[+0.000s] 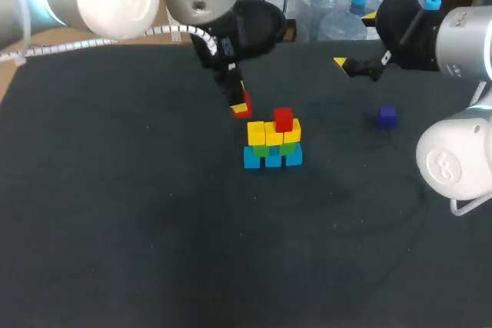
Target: Place the blue cubes, place green cubes on the blue cubes, place the yellow cubes on the green cubes, then place the red cubes on the yellow cubes, and place purple cube on the red cubes.
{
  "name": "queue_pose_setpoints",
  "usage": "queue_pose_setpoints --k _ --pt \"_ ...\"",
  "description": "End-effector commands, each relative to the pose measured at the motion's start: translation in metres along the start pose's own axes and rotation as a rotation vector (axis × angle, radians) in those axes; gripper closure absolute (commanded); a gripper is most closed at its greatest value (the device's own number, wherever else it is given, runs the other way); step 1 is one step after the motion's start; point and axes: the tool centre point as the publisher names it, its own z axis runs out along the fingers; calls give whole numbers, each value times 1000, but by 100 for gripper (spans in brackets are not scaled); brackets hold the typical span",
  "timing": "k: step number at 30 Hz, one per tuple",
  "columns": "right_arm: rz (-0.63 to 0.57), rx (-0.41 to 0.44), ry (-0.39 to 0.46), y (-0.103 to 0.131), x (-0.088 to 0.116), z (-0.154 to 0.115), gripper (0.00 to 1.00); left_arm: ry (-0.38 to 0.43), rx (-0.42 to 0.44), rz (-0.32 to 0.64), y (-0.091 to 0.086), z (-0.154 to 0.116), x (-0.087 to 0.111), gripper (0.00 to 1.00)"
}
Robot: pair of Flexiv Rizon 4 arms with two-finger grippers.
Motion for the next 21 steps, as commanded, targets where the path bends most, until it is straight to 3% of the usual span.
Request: queue_pose_setpoints --k 1,9,21 --pt "0 4 3 1 -1 0 0 24 24 28 -3 4 -8 100" --pt "0 4 3 1 -1 0 0 61 56 91 -9 7 -17 100" --pt "0 4 3 1 -1 0 0 56 65 91 -13 22 -27 100"
